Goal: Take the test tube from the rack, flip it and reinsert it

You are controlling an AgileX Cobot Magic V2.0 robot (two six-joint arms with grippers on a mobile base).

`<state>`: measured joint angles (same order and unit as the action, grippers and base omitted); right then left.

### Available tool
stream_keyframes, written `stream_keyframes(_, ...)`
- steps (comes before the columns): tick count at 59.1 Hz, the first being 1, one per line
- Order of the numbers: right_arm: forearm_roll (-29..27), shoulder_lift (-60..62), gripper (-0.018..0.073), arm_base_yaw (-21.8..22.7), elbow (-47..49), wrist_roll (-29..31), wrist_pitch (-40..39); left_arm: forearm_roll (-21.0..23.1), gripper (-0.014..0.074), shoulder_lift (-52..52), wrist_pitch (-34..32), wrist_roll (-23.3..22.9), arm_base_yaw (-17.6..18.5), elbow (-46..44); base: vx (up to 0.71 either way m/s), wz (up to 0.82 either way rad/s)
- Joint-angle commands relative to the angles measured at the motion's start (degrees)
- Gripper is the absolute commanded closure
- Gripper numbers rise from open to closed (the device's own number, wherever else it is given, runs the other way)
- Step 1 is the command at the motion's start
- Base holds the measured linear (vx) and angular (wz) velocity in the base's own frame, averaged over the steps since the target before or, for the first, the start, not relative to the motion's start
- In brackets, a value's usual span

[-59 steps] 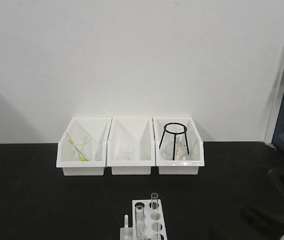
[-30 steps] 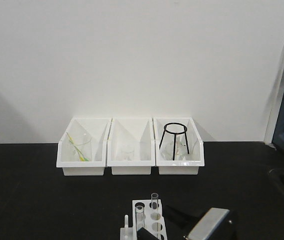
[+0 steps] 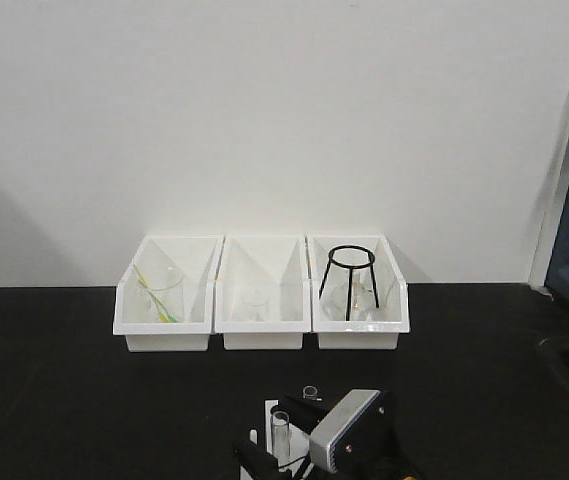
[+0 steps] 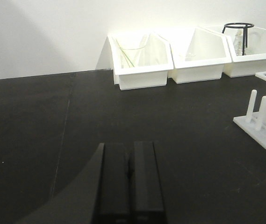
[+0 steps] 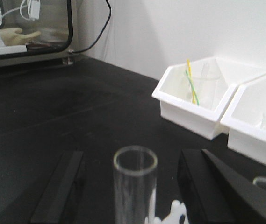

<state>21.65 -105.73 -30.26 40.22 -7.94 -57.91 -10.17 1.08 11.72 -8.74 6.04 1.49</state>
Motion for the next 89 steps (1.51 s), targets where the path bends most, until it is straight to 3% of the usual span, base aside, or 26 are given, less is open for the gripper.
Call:
stream_keyframes(1, -0.2, 1.8, 0.009, -0.1, 1.6, 0.1, -4.5, 0.3, 0.0602, 0.4, -4.6, -0.5, 0.0, -0.2, 0.0, 0.0)
stream_keyframes(10, -0.2, 1.8, 0.0159, -0.1, 1.5, 0.1, -4.6, 0.3, 0.0602, 0.4, -4.6, -0.5, 0.0, -0.2, 0.0, 0.0)
stream_keyframes(29, -0.2, 1.8, 0.057, -0.1, 1.5, 0.1, -4.1, 0.3, 0.0602, 0.4, -4.6, -0.5, 0.0, -0.2, 0.0, 0.0)
stream_keyframes(48, -0.3, 9.3, 0.0573, -0.1, 2.2, -0.5, -0.3, 0.3, 0.0602, 0.4, -4.6, -0.5, 0.0, -0.2, 0.0, 0.0)
stream_keyframes(64, 0.0, 25.3, 0.0573, -0.1, 10.0, -1.1, 19.1, 0.3, 0.0602, 0.4, -4.6, -0.5, 0.0, -0.2, 0.0, 0.0)
stream_keyframes(72, 6.8, 28.9, 0.0572, 0.0, 11.6, 10.8, 27.7, 0.3, 0.0602, 0.4, -4.6, -0.5, 0.0, -0.2, 0.0, 0.0)
stream_keyframes(81, 28.0, 30.5, 0.0569, 0.0, 11.5, 36.3, 37.3, 0.3, 0.0602, 0.4, -4.6, -0.5, 0.0, -0.2, 0.0, 0.0)
stream_keyframes(85, 33.1, 30.6, 0.057, 0.0, 11.5, 40.5, 39.9, 0.3, 0.0602, 0.4, -4.6, -0.5, 0.0, -0.2, 0.0, 0.0)
stream_keyframes(89, 33.0, 30.6, 0.057, 0.0, 11.5, 39.7, 40.5, 0.3, 0.0602, 0.4, -4.6, -0.5, 0.0, -0.2, 0.0, 0.0)
